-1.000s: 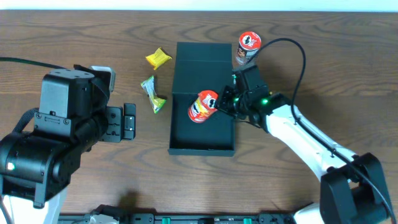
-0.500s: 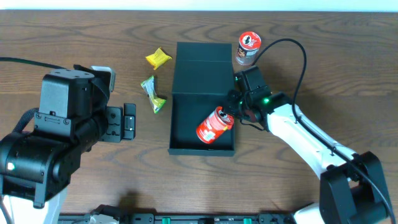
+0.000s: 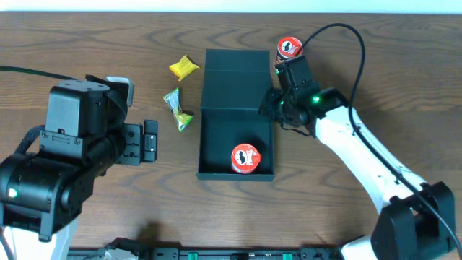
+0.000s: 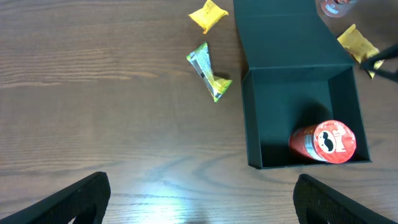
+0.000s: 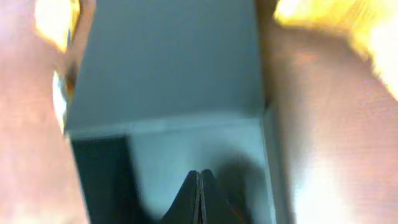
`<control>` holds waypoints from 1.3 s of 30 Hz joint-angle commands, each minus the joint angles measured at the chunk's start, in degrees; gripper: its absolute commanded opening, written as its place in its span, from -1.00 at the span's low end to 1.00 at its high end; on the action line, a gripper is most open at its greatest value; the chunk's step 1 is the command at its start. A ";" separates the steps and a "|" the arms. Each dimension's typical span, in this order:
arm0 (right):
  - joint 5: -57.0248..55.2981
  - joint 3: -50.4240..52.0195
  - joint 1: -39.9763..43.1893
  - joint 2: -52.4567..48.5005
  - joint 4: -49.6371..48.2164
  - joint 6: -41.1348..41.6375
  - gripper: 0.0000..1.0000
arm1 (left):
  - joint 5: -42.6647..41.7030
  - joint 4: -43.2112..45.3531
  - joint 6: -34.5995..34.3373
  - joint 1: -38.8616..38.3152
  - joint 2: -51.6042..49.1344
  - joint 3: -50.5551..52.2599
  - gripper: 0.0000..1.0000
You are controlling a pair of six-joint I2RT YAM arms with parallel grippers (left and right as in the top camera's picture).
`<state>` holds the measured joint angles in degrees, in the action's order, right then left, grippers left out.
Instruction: Pack container
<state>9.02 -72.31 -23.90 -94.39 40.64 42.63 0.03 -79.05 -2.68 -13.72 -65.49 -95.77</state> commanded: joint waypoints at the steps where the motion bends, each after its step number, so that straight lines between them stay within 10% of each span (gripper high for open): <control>1: 7.41 -0.79 -0.09 -0.44 5.79 -1.49 -0.97 | 0.61 0.02 0.98 -0.20 -0.15 -0.37 0.91; 39: 1.01 1.14 -7.50 -5.35 4.63 4.44 -0.95 | 0.59 0.04 0.96 -0.20 -0.15 -0.37 0.91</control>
<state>14.83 -71.83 -30.76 -98.00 45.25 46.72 0.03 -79.05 -2.68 -13.74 -65.54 -95.77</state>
